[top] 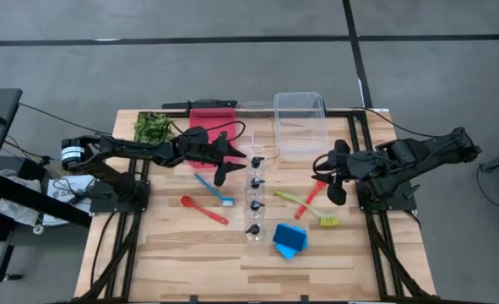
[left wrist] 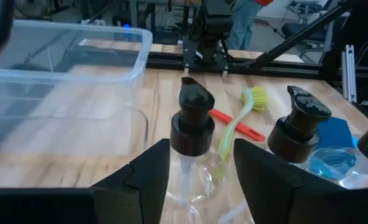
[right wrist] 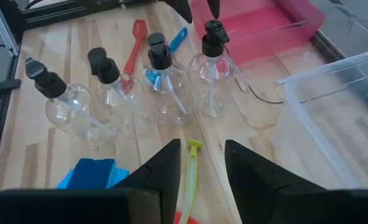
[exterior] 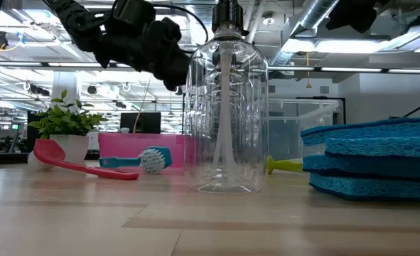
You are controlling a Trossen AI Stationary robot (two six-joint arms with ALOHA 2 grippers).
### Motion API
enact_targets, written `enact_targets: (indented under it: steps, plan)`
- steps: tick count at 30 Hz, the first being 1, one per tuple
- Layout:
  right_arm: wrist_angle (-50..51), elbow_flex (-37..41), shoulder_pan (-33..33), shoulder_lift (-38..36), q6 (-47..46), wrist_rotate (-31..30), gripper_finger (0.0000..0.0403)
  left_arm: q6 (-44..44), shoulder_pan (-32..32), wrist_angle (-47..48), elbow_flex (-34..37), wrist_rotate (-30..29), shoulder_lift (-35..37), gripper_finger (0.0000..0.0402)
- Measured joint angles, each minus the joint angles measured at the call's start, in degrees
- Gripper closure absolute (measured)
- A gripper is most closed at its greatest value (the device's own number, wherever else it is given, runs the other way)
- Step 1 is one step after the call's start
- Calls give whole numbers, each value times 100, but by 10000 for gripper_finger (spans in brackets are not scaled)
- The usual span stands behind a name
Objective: Pick & Place Kitchen Sink Supplies
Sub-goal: Put the spray bottle into the pink bin
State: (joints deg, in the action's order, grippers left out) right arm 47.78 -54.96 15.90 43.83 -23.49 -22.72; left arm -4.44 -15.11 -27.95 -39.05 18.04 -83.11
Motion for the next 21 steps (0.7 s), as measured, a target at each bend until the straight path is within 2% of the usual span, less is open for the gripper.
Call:
enact_targets:
  steps: [12, 17, 21]
  plan:
    - [-23, 0, 0, 0, -8, 14, 284, -20, 36, -113, 0, -9, 0, 212]
    - [-23, 0, 0, 0, -7, 17, 284, -379, 231, -385, 0, -496, 0, 212]
    - [-23, -2, 0, 0, -7, 17, 284, -414, 273, -419, 0, -589, 0, 212]
